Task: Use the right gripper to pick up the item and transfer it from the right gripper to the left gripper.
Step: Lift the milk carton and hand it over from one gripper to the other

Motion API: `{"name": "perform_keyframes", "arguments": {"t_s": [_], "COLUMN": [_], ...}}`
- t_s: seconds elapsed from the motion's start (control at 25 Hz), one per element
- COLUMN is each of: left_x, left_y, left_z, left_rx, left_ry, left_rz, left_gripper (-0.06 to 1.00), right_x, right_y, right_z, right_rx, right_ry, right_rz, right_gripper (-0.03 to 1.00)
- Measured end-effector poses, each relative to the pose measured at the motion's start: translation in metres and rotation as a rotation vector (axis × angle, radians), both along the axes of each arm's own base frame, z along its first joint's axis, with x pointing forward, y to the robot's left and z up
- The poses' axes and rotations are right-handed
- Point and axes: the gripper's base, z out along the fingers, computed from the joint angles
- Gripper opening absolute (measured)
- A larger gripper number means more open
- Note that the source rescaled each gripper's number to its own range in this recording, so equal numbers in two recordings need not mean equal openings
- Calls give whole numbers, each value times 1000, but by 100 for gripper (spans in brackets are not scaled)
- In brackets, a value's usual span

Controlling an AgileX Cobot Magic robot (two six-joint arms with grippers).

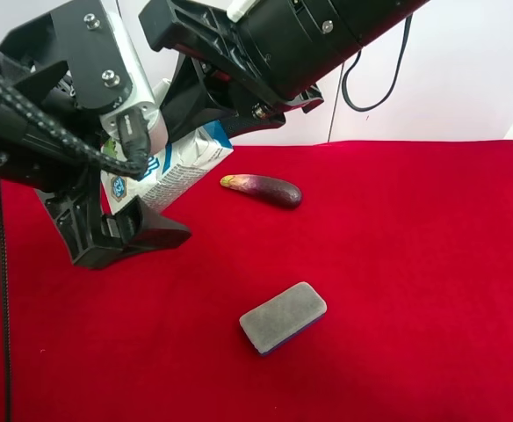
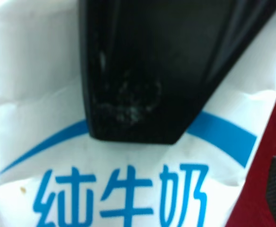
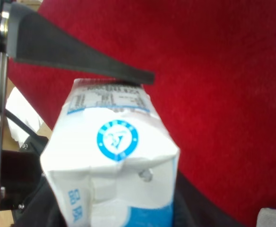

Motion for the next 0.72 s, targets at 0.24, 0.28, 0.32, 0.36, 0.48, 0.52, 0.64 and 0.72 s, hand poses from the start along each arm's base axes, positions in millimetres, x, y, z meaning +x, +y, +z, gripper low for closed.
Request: {"name": "perform_keyframes", "arguments": {"t_s": [0.24, 0.28, 0.32, 0.36, 0.48, 0.52, 0.64, 0.72], "left_x": [2, 2, 2, 2, 2, 2, 2, 2], "left_y": [0, 0, 0, 0, 0, 0, 0, 0], "left_z": [0, 0, 0, 0, 0, 0, 0, 0], "left_rx": [4, 5, 6, 6, 7, 7, 7, 9], "left_ry": [-18, -19, -20, -20, -21, -21, -22, -21], "left_rz": [-1, -1, -1, -1, -1, -1, -2, -2], "left_gripper": [1, 1, 2, 2, 2, 2, 2, 2], "right_x": [-2, -2, -2, -2, -2, -2, -2, -1], "right_y": [0, 0, 0, 0, 0, 0, 0, 0], "right_z": [-1, -1, -1, 0, 0, 0, -1, 0], "right_rx": [-6, -5, -4, -4, -4, -4, -5, -3], "right_ry": [16, 17, 16, 16, 16, 16, 15, 9], "right_rz": [11, 11, 10, 9, 9, 9, 9, 4], "right_gripper": [2, 2, 2, 2, 2, 2, 2, 17]}}
